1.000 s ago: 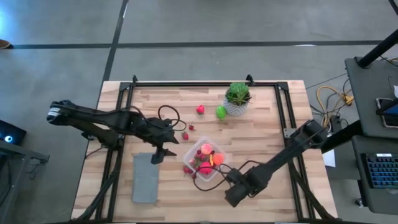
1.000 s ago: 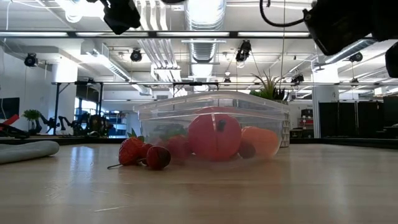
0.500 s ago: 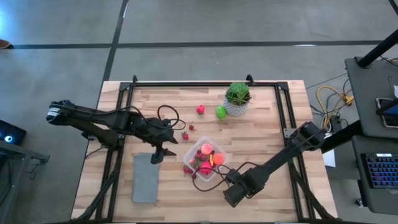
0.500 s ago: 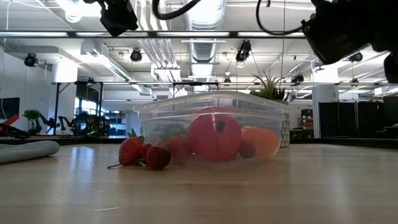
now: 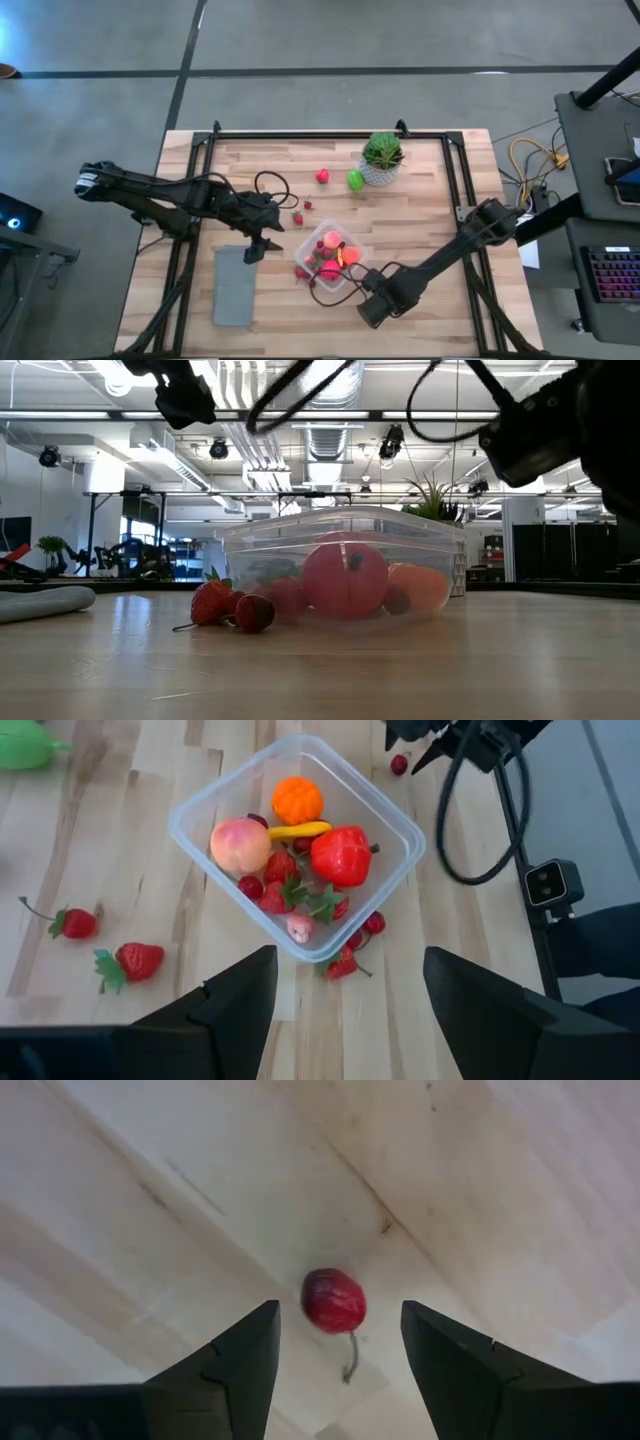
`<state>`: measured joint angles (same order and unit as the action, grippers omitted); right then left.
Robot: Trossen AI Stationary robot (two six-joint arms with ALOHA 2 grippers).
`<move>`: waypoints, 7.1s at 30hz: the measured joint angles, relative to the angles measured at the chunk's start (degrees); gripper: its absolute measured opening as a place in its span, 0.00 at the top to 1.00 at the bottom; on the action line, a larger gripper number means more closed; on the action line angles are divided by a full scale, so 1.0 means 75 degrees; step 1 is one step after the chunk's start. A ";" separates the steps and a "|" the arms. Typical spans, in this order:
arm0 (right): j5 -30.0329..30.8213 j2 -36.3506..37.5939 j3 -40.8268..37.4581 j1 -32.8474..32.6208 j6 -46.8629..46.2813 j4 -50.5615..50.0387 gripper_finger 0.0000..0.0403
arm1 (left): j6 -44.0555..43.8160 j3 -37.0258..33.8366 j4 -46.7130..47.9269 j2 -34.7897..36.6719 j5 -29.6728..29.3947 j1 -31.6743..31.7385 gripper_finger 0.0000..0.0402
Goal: Pick and placing Produce into tupperware
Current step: Put the red cherry into the transparent bin, then put the red strawberry into the transparent bin
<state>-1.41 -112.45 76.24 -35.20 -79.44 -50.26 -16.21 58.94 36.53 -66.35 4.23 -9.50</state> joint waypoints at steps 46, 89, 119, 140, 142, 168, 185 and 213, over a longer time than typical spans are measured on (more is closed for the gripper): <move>0.0006 -0.0078 -0.0040 0.0017 0.0283 0.0216 0.83 | -0.0015 -0.0038 -0.0189 -0.0003 -0.0047 0.0003 0.41; 0.0817 0.1632 0.0186 0.2583 0.3006 0.0985 0.80 | 0.0003 -0.0056 -0.0210 -0.0003 -0.0236 0.0006 0.41; 0.2041 0.2903 0.0470 0.3075 0.4657 0.1124 0.48 | -0.0027 -0.0120 -0.0408 -0.1022 -0.0670 0.0523 0.41; 0.3860 0.5028 0.0351 0.3352 0.5082 -0.0667 0.48 | 0.3289 -0.0093 -0.0745 -0.2924 -0.1018 0.1182 0.41; 0.3893 0.5102 0.0351 0.3437 0.5084 -0.0673 0.48 | 0.3527 -0.0104 -0.0727 -0.2938 -0.1020 0.1366 0.41; 0.3938 0.5030 0.0199 0.3783 0.5053 -0.0874 0.48 | 0.4415 -0.0114 -0.1022 -0.3824 -0.0188 0.2352 0.41; 0.3937 0.5036 0.0005 0.3783 0.4781 -0.0866 0.48 | 0.4479 -0.0110 -0.1211 -0.4307 -0.0201 0.2355 0.42; 0.3929 0.5036 -0.0075 0.3783 0.4587 -0.0866 0.48 | 0.3399 0.0532 -0.0548 -0.2888 -0.0552 0.2351 0.68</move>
<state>28.05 -74.67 75.68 -6.83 -45.04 -56.75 9.29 62.93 32.42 -88.01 0.09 8.13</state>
